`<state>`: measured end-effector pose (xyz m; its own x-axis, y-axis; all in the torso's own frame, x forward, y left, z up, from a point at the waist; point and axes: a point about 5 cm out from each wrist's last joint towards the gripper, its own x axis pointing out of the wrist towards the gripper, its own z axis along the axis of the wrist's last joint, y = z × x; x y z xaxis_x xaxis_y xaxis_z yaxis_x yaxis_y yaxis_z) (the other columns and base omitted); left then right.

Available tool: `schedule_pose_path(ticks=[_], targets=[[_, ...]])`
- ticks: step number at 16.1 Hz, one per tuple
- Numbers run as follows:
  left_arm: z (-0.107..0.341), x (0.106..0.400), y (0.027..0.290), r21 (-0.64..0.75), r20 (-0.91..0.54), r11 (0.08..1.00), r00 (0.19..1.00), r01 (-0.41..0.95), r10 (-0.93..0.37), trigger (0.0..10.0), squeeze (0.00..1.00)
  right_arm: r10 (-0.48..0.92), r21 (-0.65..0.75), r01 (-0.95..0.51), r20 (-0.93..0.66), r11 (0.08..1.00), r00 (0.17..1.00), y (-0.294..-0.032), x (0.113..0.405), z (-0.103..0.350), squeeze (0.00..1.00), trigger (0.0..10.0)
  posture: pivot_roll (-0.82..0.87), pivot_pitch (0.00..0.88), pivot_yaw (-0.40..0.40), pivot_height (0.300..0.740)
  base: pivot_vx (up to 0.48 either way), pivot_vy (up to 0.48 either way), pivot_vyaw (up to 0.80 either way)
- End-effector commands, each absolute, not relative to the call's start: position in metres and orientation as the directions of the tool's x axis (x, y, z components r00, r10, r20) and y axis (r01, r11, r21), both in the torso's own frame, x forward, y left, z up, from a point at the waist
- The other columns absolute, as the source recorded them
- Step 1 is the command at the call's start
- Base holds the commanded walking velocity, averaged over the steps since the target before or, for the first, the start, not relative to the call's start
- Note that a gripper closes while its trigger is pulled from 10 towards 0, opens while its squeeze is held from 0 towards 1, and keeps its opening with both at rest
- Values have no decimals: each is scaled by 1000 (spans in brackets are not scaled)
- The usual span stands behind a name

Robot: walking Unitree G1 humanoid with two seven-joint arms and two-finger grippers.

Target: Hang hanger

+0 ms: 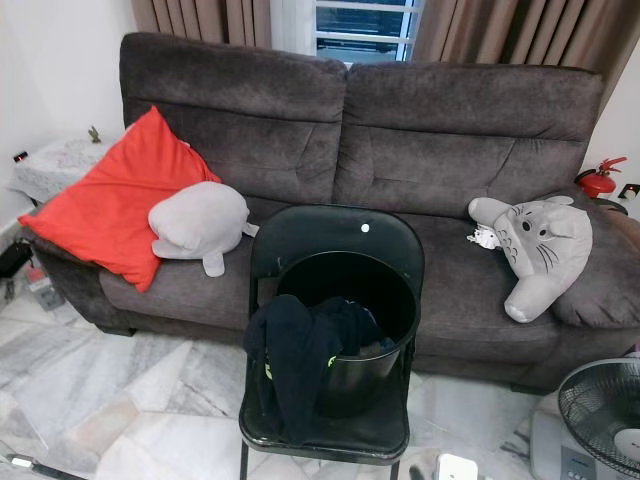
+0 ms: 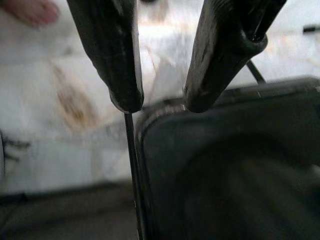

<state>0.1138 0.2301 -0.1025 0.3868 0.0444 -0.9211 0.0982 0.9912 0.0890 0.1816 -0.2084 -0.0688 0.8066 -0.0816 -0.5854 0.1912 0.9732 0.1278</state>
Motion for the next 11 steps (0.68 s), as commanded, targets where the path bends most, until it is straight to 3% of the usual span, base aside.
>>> schedule_pose_path(ticks=[1,4,8,10,11], targets=[[-103,112,229,94,-927,988,373,123,42,10000,0,-80,133,156,-454,979,887,-210,197,-53,0,10000,1,0,-12,740,0,0,0],[-103,112,230,99,-930,983,365,156,36,10000,0,52,86,-35,-201,996,978,-186,213,-15,0,10000,-57,0,12,740,0,0,0],[-103,112,230,110,-931,978,363,178,39,10000,0,164,-63,-167,-45,984,985,-171,220,27,0,10000,-65,0,16,740,0,0,0],[-103,113,230,112,-931,977,364,180,40,10000,0,233,-128,-233,-13,964,972,-166,233,41,0,10000,-61,0,15,740,0,0,0],[-103,114,230,113,-930,977,366,179,40,10000,0,248,-96,-244,31,965,968,-163,251,59,0,10000,-57,0,14,740,0,0,0]])
